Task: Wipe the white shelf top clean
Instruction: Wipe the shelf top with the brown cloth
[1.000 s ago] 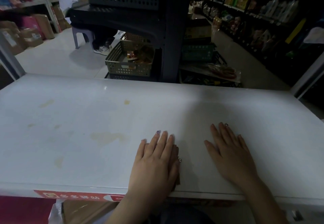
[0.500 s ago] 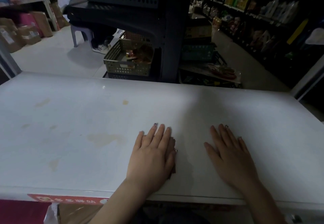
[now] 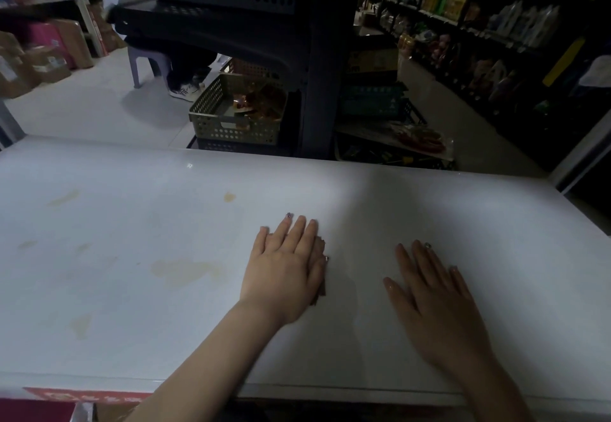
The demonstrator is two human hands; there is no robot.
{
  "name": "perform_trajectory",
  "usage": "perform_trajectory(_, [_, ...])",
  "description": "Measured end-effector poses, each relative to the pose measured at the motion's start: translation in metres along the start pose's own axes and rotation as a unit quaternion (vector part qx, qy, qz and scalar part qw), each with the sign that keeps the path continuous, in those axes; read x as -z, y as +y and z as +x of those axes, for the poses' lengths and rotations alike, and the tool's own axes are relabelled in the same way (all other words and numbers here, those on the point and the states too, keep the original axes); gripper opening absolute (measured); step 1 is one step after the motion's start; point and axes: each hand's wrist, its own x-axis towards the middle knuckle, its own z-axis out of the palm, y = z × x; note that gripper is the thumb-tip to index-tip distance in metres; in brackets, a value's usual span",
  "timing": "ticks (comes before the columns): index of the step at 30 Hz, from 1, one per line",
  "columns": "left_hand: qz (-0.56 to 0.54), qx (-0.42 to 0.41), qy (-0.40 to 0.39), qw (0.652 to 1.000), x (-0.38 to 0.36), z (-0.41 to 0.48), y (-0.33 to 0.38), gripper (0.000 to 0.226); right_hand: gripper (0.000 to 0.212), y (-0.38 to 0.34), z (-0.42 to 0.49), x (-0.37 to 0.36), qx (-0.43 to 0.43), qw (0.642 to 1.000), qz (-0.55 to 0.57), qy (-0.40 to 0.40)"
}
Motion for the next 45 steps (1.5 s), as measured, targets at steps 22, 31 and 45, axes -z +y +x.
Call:
perform_trajectory(22, [-0.018,0.039,-0.046,0.998,0.000,0.066,-0.013,0.055,0.068,0.005,0.006,-0.016,-0.012,0.998,-0.016,0.062])
perform_trajectory(31, [-0.020,0.045,-0.049,0.998,-0.001,0.082,-0.017,0.055,0.092,-0.002,0.012,0.001,-0.025,1.000,-0.002,-0.001])
perform_trajectory(45, [-0.016,0.046,-0.046,0.998,-0.002,0.100,-0.025,0.055,0.065,-0.027,0.063,0.002,0.014,0.999,0.032,-0.010])
